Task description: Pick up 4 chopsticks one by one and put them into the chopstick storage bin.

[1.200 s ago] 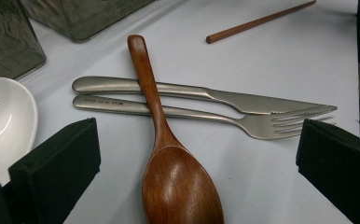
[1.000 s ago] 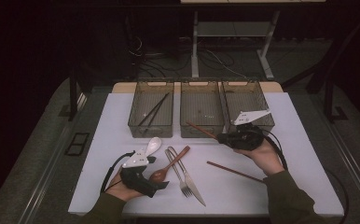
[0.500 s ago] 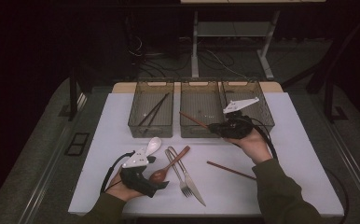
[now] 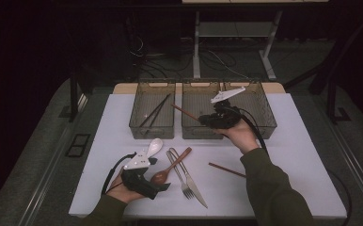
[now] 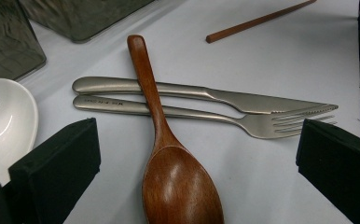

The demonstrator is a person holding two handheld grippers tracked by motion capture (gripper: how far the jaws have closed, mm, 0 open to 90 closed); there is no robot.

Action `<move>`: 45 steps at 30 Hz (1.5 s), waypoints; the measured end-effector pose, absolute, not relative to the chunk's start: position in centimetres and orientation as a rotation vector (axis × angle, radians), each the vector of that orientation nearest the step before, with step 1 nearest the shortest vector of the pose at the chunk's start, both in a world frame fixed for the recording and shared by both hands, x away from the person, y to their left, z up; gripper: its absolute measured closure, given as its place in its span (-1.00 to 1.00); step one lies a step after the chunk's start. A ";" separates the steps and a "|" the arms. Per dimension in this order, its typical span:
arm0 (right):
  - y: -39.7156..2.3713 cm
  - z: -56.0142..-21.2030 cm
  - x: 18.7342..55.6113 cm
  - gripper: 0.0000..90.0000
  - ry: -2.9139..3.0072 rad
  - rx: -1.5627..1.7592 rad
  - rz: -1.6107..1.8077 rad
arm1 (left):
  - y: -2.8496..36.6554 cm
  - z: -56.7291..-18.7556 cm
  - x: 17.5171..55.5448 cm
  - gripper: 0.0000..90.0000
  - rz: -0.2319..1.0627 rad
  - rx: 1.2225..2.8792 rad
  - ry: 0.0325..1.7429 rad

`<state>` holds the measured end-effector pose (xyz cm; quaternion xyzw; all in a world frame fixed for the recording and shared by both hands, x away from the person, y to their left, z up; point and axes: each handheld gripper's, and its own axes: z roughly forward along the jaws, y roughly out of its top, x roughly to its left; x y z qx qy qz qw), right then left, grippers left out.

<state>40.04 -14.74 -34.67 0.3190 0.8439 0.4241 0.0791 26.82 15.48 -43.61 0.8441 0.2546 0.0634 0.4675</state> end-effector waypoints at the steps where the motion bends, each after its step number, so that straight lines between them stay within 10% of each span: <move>1: -14.5 -34.6 40.3 0.88 2.525 0.958 1.267 | 15.5 -43.6 26.8 -1.00 0.157 2.070 0.624; 45: -0.5 -36.2 48.6 0.88 2.518 1.118 1.054 | 15.1 -43.6 26.7 -1.00 0.169 2.074 0.597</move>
